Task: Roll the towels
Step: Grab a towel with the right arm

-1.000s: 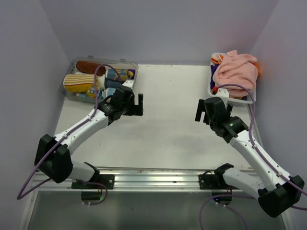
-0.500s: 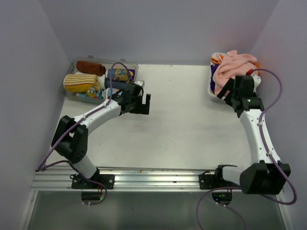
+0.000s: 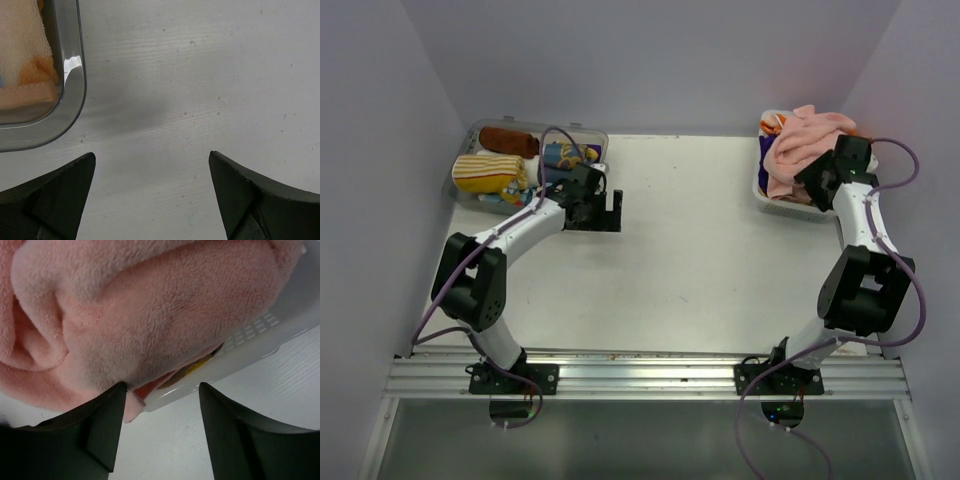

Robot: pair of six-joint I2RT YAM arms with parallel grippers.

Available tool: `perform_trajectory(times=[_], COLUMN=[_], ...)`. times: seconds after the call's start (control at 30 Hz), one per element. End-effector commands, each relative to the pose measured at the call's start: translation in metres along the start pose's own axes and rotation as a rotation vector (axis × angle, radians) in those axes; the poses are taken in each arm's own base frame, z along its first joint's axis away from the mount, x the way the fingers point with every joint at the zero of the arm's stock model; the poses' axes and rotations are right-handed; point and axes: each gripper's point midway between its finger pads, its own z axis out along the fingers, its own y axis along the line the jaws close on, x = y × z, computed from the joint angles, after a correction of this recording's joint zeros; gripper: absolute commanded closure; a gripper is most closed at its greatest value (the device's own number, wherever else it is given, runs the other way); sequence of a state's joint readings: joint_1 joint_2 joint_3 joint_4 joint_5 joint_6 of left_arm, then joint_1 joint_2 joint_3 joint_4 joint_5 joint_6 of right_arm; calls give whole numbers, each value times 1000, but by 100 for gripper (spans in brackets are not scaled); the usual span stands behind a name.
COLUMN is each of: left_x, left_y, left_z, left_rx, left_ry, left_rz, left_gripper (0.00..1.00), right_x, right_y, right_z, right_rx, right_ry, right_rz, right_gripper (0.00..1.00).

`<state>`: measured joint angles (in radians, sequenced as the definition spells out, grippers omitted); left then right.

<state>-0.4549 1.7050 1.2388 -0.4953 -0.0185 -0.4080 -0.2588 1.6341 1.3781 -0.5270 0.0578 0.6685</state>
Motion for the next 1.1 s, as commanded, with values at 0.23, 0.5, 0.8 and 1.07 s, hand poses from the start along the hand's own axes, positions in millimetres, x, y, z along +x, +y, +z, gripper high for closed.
perform_trajectory(times=[0.23, 0.5, 0.8, 1.07], left_x=[1, -5, -35, -52], left_y=[16, 24, 41, 30], left_z=[24, 43, 57, 43], left_rx=[73, 54, 20, 77], left_ry=[44, 52, 30, -2], left_rz=[-78, -83, -86, -79], left_gripper=[1, 1, 1, 1], right_x=[-46, -52, -64, -84], right_y=[33, 41, 51, 82], right_z=[-10, -9, -2, -86], right_rx=[-116, -145, -158, -349], right_ry=[-119, -132, -134, -223], right_rz=[43, 46, 56, 59], right_gripper=[71, 33, 100, 100])
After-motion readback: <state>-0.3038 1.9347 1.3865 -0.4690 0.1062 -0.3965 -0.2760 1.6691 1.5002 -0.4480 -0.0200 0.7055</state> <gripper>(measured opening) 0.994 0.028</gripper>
